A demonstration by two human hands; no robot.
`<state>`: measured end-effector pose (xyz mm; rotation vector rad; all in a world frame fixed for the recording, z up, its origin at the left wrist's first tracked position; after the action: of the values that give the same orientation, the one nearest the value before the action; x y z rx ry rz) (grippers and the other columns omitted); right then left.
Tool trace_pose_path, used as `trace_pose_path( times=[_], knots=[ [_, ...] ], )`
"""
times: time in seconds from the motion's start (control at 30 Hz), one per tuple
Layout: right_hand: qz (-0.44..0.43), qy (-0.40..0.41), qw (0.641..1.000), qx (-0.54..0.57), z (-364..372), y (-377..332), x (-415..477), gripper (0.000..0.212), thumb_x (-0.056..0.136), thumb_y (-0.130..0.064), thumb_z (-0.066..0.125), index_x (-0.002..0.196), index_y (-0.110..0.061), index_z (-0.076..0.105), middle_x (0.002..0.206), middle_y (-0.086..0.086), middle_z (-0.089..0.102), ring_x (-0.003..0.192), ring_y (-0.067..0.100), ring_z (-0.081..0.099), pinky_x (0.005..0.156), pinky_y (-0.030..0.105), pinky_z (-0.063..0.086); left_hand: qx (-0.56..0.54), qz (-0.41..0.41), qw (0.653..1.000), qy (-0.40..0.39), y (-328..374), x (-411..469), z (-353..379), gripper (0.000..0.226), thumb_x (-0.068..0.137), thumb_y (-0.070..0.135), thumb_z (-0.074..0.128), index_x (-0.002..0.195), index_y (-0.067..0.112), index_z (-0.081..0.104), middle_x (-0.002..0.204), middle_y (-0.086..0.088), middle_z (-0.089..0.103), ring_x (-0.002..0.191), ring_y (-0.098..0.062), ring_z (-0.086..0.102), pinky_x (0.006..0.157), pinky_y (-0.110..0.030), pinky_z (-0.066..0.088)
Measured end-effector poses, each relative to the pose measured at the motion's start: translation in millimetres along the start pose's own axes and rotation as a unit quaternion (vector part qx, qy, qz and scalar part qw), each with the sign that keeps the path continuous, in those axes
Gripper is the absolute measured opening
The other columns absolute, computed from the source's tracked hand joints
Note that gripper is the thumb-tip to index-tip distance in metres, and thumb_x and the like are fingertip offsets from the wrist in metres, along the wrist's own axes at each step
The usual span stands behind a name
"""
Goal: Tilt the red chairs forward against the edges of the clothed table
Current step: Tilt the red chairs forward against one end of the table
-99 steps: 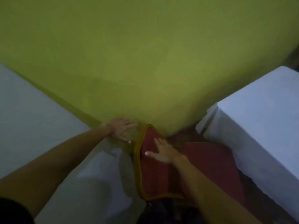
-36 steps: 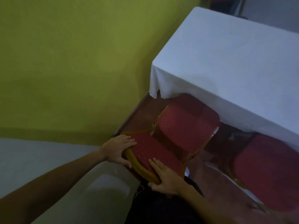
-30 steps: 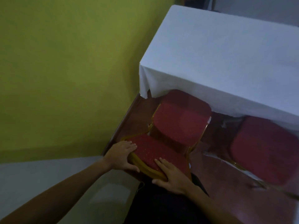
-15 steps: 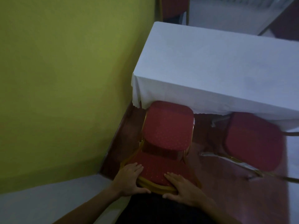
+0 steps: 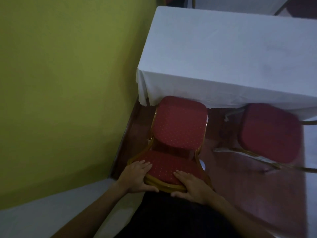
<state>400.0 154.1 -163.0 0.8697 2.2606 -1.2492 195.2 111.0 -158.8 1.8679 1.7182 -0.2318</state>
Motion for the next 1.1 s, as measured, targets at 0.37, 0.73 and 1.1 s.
trace_pose_path(
  times=[0.37,0.73,1.1],
  knots=[
    [0.014,-0.025,0.999,0.023,-15.8,-8.3,2.8,0.103,0.078,-0.083,0.046,0.158,-0.027,0.015,0.165,-0.002,0.016,0.149,0.015,0.018,0.12,0.033,0.014,-0.032,-0.013,0.999,0.033,-6.0,-2.2,-10.6,0.128,0.053,0.105,0.031,0.147,0.019,0.045,0.152,0.003,0.043,0.142,-0.018,0.037,0.117,-0.036,0.021],
    [0.026,-0.029,0.998,0.058,-16.4,1.6,6.7,0.105,0.072,-0.088,0.052,0.156,-0.035,0.019,0.164,-0.009,0.019,0.149,0.012,0.02,0.121,0.034,0.015,-0.039,-0.024,0.998,0.05,-3.5,-4.0,-13.2,0.12,0.055,0.103,0.04,0.139,0.018,0.056,0.143,0.003,0.054,0.132,-0.019,0.05,0.111,-0.039,0.035],
    [0.033,-0.044,0.996,0.07,-12.0,10.1,4.8,0.107,0.07,-0.089,0.053,0.156,-0.038,0.016,0.164,-0.011,0.016,0.15,0.011,0.016,0.122,0.036,0.013,-0.035,-0.041,0.998,0.035,0.4,-2.8,-9.0,0.121,0.055,0.103,0.041,0.14,0.018,0.055,0.145,0.004,0.052,0.133,-0.019,0.049,0.111,-0.039,0.036]
  ],
)
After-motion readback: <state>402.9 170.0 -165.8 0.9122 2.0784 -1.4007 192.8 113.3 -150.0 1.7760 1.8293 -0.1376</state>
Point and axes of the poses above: each hand's wrist, its own x-axis towards the middle knuckle, its own z-axis out of the palm, y = z × x, the point moved 8 cm from there along x, towards the middle knuckle
